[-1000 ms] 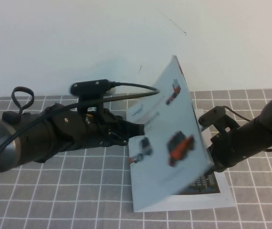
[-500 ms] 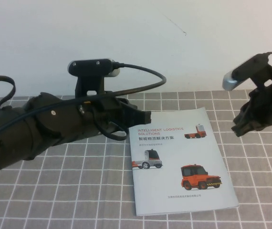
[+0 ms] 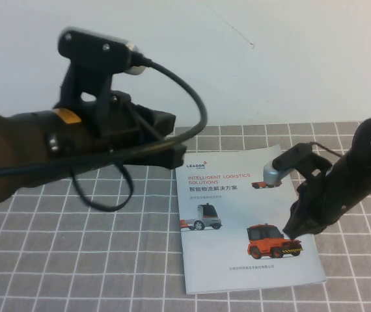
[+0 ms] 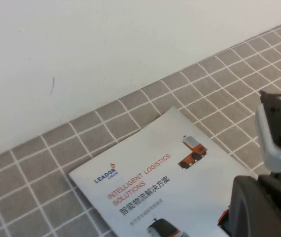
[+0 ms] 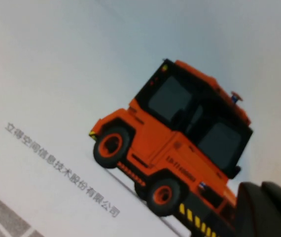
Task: Close book
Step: 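Close the open booklet and leave it lying on the table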
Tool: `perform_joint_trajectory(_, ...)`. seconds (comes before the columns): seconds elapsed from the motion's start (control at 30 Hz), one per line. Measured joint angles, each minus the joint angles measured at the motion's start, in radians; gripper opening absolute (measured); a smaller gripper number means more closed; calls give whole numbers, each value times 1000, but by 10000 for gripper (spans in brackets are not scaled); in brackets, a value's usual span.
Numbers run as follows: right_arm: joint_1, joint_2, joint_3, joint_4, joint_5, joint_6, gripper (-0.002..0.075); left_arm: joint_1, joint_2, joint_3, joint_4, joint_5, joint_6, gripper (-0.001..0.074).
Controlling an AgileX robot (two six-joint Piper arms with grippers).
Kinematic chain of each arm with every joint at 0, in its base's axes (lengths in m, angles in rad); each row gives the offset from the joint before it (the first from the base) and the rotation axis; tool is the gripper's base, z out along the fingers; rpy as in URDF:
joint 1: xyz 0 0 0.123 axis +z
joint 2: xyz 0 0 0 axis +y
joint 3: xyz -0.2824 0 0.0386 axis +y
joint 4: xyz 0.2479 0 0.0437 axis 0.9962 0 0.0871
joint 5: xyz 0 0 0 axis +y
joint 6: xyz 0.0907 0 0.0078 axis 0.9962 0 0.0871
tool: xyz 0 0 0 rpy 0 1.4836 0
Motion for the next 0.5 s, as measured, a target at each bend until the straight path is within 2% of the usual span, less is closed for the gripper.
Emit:
perform_joint_trajectory(0.17, 2, -125, -71, -111, 51, 39, -3, 19, -120, 0, 355, 122, -227, -2)
perform_joint_trajectory(0.33, 2, -352, -138, -333, 75, 202, -3, 94, -236, 0, 818, 360, -619, -2)
perform_joint_trajectory(0.43, -3, -483, -141, -406, 102, 265, -3, 119, -337, 2, 972, 469, -711, -2)
perform_joint_trajectory(0.5, -4, -561, -140, -436, 135, 284, -3, 122, -408, 2, 1012, 489, -727, -2)
